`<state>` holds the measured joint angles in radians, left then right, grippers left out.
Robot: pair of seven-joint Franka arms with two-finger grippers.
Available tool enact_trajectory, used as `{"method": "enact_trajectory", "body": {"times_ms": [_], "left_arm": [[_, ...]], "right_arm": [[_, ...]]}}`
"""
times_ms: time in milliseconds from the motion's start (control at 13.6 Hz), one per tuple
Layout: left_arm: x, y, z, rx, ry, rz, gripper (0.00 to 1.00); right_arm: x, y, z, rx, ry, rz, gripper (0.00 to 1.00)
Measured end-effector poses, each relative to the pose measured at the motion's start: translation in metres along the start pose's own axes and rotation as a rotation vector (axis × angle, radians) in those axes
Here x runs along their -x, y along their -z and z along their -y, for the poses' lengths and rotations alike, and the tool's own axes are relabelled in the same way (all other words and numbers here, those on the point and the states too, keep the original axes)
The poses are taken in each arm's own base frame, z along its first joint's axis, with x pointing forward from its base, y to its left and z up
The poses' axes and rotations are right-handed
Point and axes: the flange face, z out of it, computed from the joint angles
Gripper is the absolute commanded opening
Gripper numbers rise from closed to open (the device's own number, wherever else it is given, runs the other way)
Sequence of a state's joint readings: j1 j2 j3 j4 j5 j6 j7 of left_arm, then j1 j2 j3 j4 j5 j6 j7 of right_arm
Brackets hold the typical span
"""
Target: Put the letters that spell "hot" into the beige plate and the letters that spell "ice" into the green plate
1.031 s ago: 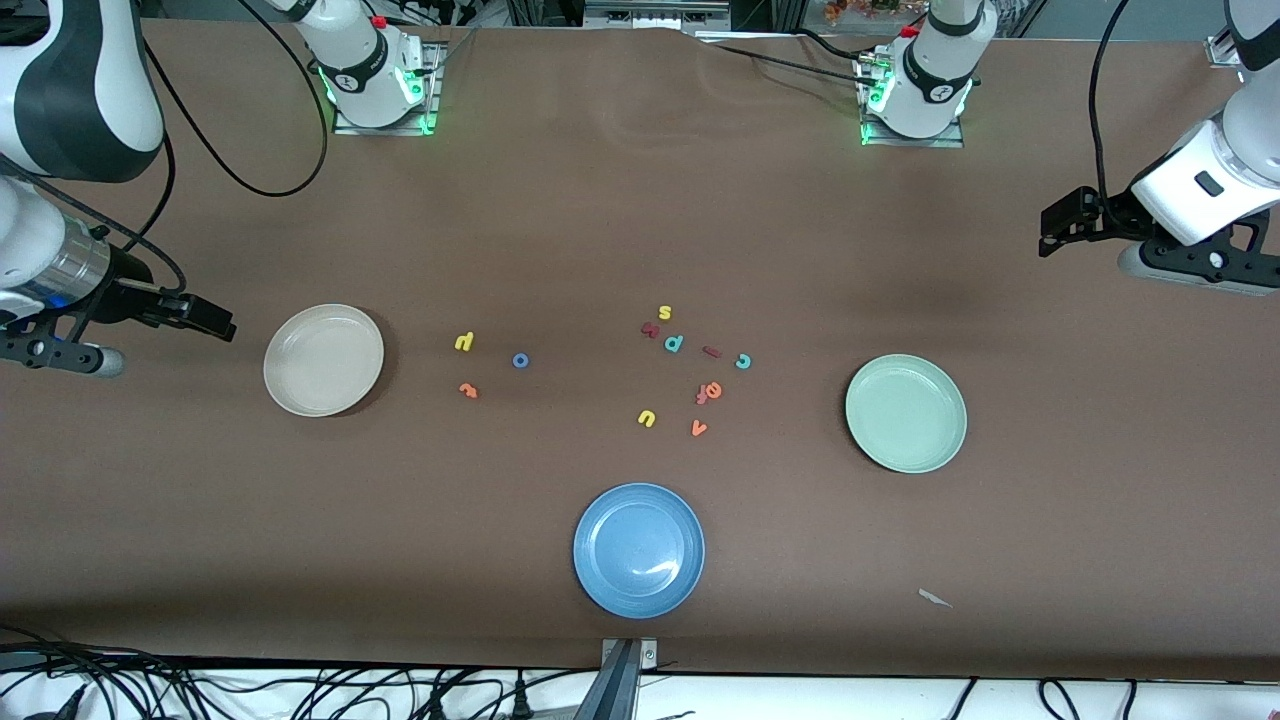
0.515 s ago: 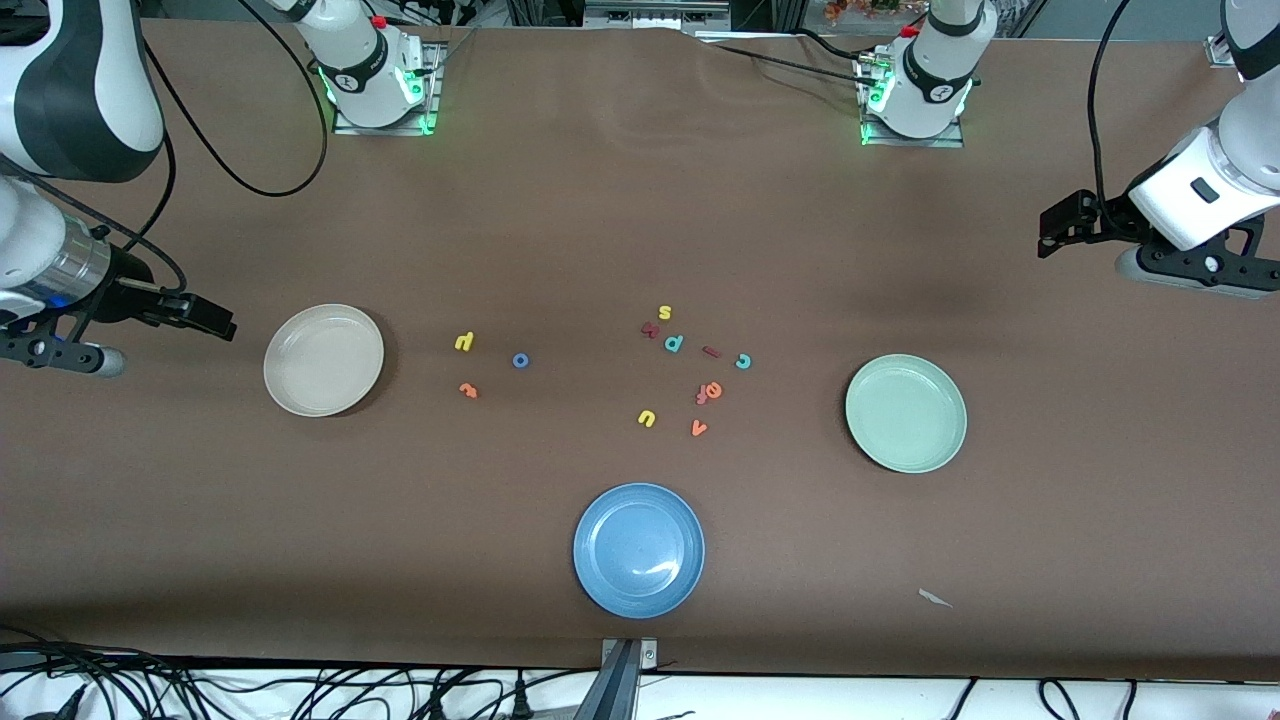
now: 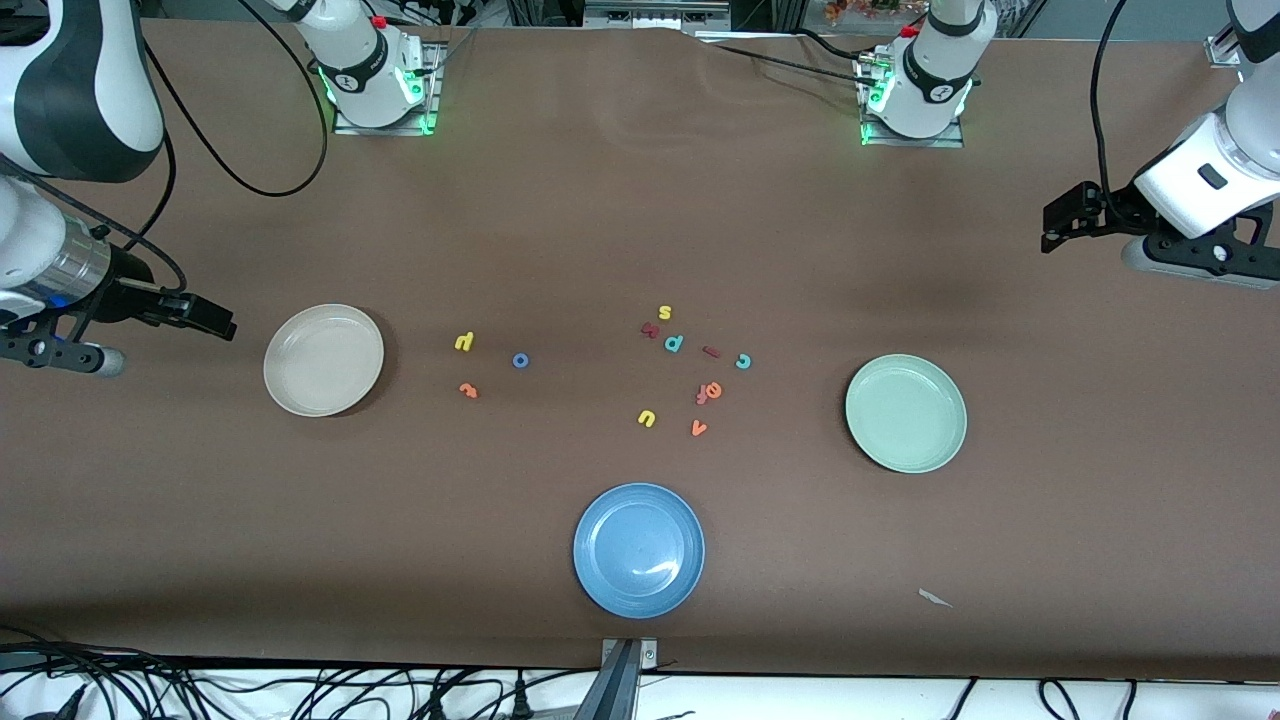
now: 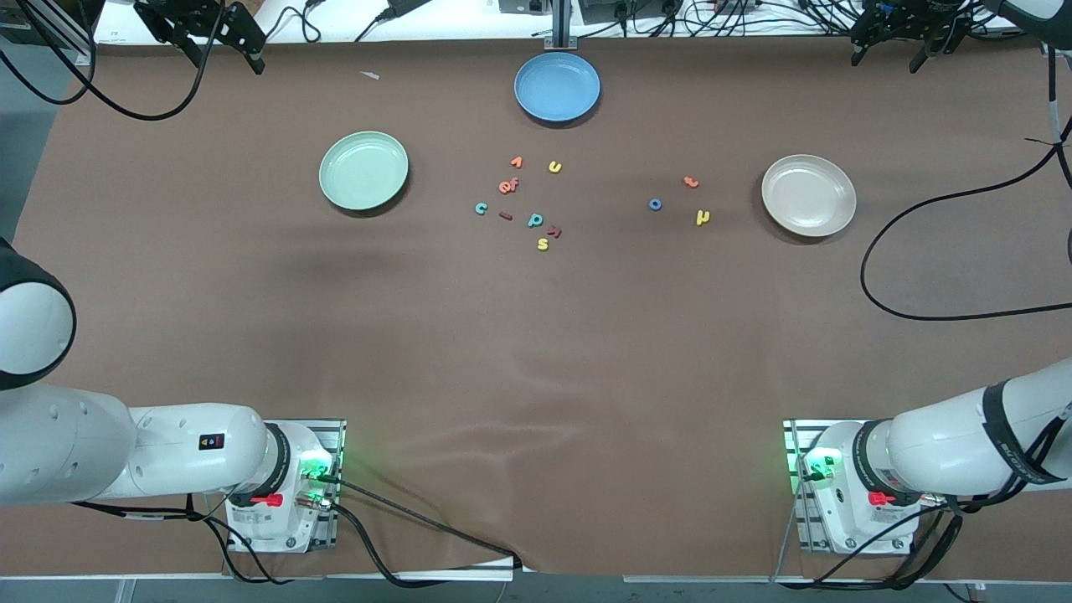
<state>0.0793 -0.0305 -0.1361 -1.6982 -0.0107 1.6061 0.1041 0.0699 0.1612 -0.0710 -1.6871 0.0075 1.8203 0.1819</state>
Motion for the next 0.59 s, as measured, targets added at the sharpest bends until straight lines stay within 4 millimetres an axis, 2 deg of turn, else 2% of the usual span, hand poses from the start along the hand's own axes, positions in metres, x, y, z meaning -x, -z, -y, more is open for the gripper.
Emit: {"method": "enact_trajectory", "body": {"times_ms": [589], "left_arm": [[0.0005, 0.0018, -0.0056, -0.002, -0.01, -0.003, 1.0]], "right_arm": [[0.0001, -0.0001, 0.0, 0.0, 0.0, 0.001, 1.0]]}}
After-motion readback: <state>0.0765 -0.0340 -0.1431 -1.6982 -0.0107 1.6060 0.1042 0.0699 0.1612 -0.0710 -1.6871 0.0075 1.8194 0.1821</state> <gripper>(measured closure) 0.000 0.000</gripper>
